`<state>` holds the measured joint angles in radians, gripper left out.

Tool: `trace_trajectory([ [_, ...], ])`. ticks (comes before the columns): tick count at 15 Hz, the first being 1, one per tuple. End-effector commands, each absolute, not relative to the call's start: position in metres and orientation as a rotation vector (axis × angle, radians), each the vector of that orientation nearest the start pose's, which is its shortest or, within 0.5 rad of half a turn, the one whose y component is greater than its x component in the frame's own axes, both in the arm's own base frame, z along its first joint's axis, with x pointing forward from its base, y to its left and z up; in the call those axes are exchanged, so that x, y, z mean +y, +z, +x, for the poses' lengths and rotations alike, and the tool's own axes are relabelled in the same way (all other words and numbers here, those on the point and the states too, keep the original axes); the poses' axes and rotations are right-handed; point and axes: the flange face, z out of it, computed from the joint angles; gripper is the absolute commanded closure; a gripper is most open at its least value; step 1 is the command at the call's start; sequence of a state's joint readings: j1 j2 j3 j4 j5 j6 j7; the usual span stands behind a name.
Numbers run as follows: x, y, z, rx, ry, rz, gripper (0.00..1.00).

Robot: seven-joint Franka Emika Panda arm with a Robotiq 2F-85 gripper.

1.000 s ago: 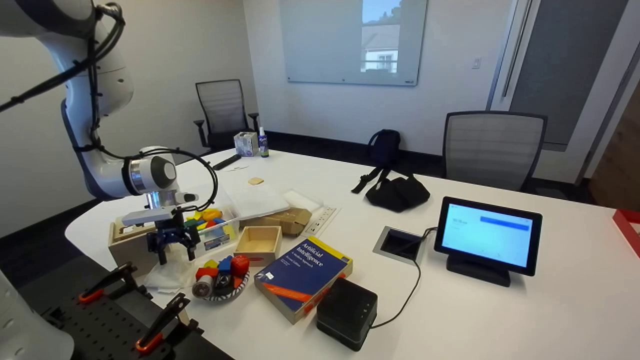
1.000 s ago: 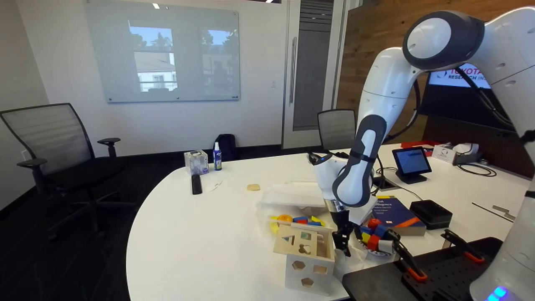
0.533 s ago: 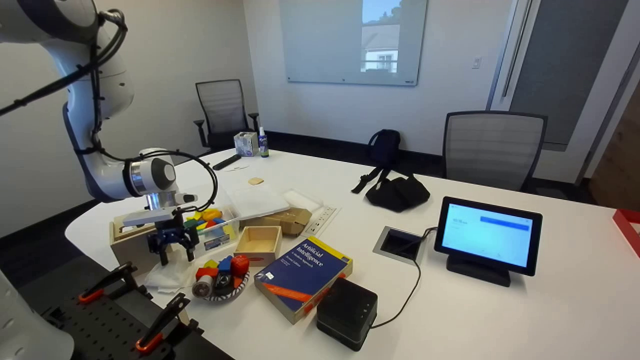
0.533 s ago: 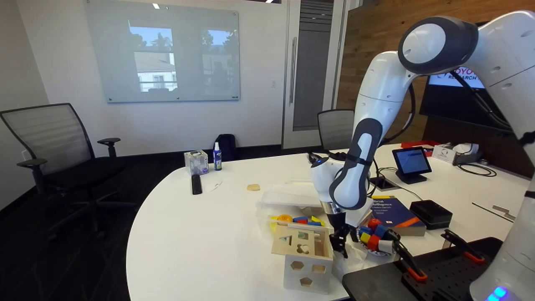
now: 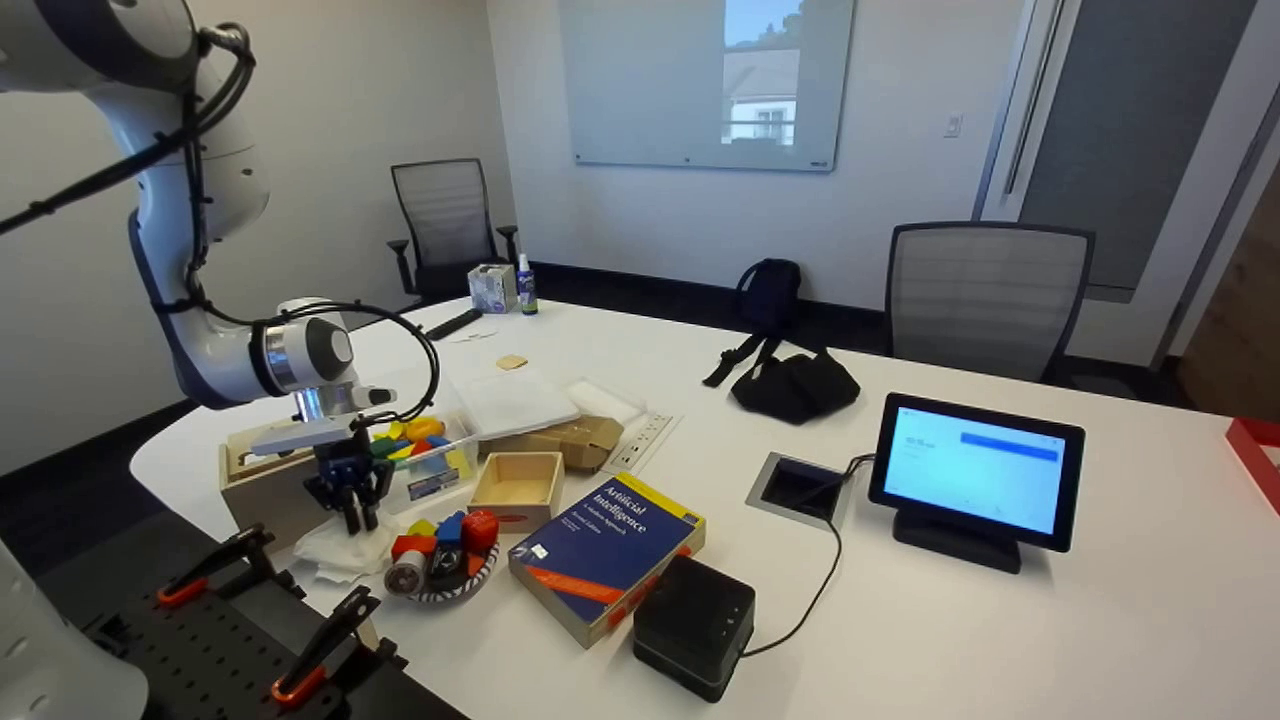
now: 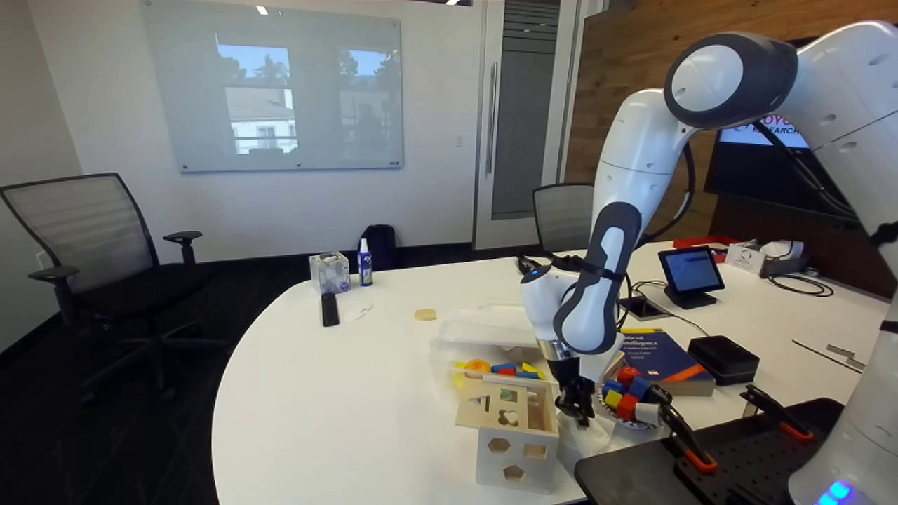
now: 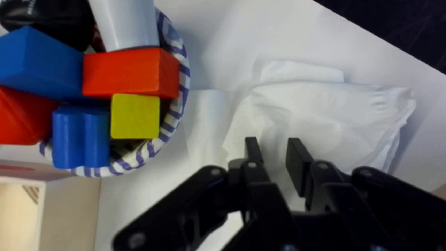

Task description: Use a white cloth to clean the table

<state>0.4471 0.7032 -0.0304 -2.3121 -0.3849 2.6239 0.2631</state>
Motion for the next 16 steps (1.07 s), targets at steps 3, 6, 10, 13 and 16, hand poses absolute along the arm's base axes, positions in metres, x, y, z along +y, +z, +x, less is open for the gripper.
trace_trajectory([
  [3, 0.183, 0.016, 0.4, -0.919, 0.484, -3.27, 1.0],
  [6, 0.182, 0.018, 0.402, -0.92, 0.487, -3.27, 1.0],
  [10, 0.179, 0.033, 0.406, -0.852, 0.516, -3.243, 1.0],
  [13, 0.178, 0.055, 0.411, -0.815, 0.509, -3.202, 1.0],
  [16, 0.179, 0.084, 0.418, -0.796, 0.519, -3.145, 1.0],
])
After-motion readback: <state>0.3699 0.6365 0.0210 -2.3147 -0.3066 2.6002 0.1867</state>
